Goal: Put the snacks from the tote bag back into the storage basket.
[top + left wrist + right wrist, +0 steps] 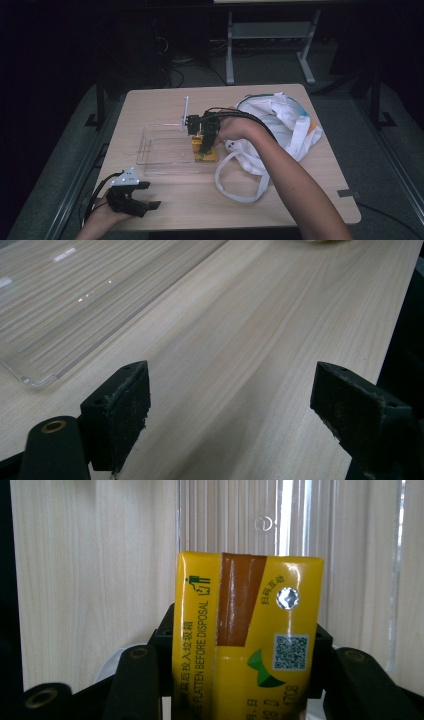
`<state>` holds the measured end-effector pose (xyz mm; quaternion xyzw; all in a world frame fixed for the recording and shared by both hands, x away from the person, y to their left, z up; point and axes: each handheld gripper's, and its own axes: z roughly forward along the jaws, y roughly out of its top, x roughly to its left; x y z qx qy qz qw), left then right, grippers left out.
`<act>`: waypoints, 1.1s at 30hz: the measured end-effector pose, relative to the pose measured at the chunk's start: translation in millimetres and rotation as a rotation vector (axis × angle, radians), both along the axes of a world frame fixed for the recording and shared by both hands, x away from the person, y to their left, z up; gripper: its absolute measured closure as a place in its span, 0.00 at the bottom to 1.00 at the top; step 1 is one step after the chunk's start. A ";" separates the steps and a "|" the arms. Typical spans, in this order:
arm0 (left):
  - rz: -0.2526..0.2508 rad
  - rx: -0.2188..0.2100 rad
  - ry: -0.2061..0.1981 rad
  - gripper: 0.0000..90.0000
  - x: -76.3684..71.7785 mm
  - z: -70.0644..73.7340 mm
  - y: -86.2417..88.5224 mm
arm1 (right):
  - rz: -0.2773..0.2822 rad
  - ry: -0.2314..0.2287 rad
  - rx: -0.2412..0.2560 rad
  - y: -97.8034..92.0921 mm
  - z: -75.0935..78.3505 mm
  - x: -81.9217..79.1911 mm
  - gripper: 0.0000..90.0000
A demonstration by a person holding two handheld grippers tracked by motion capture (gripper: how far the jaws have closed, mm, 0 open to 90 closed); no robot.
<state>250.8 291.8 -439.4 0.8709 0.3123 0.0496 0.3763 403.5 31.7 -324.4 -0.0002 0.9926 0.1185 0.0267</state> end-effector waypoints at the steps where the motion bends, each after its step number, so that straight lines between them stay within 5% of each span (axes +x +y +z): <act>1: 0.000 0.001 0.000 0.18 -0.1 0.1 -0.2 | -0.002 0.001 -0.004 0.3 -1.6 0.0 0.57; 33: 0.003 0.002 0.021 0.18 -0.8 -1.3 -1.0 | 0.029 0.038 -0.047 2.6 -37.8 2.5 0.57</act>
